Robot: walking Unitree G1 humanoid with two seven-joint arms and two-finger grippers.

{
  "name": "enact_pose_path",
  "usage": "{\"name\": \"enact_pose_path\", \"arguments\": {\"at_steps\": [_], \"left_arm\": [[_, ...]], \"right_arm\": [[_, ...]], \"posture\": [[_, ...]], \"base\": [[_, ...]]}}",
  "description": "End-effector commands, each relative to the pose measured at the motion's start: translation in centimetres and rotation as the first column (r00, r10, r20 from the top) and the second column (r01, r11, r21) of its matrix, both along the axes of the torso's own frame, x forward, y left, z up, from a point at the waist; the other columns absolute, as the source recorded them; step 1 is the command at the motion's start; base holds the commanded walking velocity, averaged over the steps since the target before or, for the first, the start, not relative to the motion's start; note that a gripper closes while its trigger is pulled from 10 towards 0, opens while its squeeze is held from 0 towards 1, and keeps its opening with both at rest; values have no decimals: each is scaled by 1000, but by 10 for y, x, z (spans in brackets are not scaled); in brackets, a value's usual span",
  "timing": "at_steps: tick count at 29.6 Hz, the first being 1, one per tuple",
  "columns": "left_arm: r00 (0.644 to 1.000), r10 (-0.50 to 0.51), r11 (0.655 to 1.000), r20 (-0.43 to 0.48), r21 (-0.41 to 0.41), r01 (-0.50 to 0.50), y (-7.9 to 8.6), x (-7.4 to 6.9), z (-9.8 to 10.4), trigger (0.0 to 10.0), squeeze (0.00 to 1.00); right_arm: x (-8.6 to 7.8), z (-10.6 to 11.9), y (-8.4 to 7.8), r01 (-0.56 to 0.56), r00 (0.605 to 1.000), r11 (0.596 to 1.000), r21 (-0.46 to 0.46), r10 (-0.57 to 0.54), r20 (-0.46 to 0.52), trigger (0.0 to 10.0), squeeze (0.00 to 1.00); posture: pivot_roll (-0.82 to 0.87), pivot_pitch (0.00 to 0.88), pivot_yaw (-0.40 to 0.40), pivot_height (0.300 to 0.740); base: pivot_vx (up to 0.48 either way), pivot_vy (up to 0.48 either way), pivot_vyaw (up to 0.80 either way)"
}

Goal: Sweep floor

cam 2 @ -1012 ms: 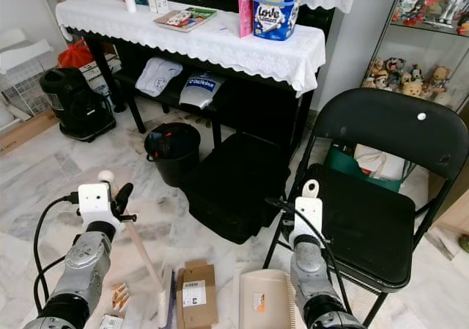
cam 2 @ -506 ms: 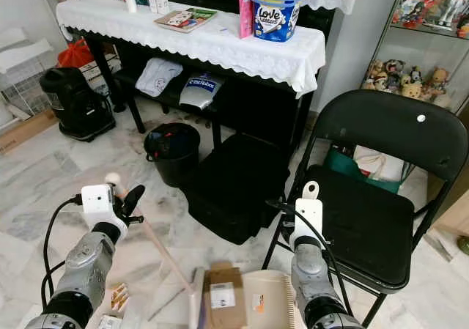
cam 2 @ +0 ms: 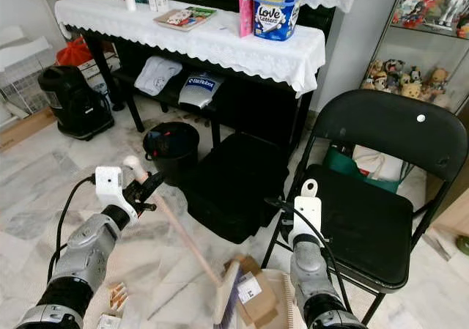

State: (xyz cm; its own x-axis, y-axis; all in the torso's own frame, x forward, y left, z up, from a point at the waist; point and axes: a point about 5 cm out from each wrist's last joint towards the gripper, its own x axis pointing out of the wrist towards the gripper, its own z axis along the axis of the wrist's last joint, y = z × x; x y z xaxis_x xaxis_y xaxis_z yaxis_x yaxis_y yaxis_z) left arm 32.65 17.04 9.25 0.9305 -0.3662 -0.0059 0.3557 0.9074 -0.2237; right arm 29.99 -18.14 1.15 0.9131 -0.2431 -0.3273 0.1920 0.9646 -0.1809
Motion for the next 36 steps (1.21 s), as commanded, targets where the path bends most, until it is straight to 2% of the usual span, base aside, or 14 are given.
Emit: {"name": "enact_pose_path", "arguments": {"at_steps": [1,4,6,9,11,12,14,17,22,24,27,28,32,36], "left_arm": [[998,-56,998,10,-13,57,-1,-2,7,10000,0],[995,-100,995,7,-5,100,-4,-4,11,10000,0],[996,-89,996,18,12,89,-2,-3,13,10000,0],[995,53,998,84,16,-55,10,3,25,10000,0],[977,164,986,134,1,-166,21,7,35,10000,0],[977,164,986,134,1,-166,21,7,35,10000,0],[946,261,965,191,-14,-263,30,8,46,10000,0],[931,303,951,204,-7,-308,33,7,48,10000,0],[932,301,945,204,70,-321,26,7,36,10000,0],[936,299,946,187,71,-317,23,7,31,10000,0],[944,281,947,175,110,-302,15,6,22,10000,0],[954,252,950,165,147,-276,7,6,15,10000,0],[962,250,950,112,166,-266,-1,5,-3,10000,0],[959,266,944,99,173,-280,-5,5,-10,10000,0]], "right_arm": [[-7,-11,5,-28,997,1000,-7,28,-74,10000,0],[-5,-9,5,-28,997,1000,-6,27,-67,10000,0],[-4,-9,5,-27,998,1000,-6,27,-65,10000,0],[-3,-8,5,-26,998,1000,-5,25,-62,10000,0],[-3,-8,5,-23,998,1000,-4,23,-61,10000,0],[-3,-8,5,-23,998,1000,-4,23,-61,10000,0],[-5,-9,5,-22,998,1000,-4,22,-64,10000,0],[-6,-10,5,-20,998,1000,-4,20,-64,10000,0],[-8,-10,4,-21,998,1000,2,21,-52,10000,0],[-8,-10,4,-22,999,1000,5,22,-48,10000,0],[-11,-12,3,-24,999,1000,7,24,-39,10000,0],[-13,-13,2,-27,999,1000,10,27,-35,10000,0],[-18,-14,2,-38,999,999,27,38,-8,10000,0],[-21,-12,2,-59,998,997,46,58,29,10000,0]], "posture": [[37,0,3,740],[41,0,4,740],[41,0,4,740],[38,0,7,740],[39,0,8,740],[39,0,8,740],[38,0,9,740],[32,0,11,740],[8,7,15,740],[-1,12,16,740],[-24,31,17,740],[-30,39,18,740],[-63,66,15,740],[-88,87,9,740]], "base": [[0,0,0],[0,0,0],[0,0,0],[0,0,0],[0,0,0],[0,0,0],[0,0,0],[0,0,0],[0,0,0],[0,0,0],[0,0,0],[0,0,0],[0,0,0],[0,0,0]]}}
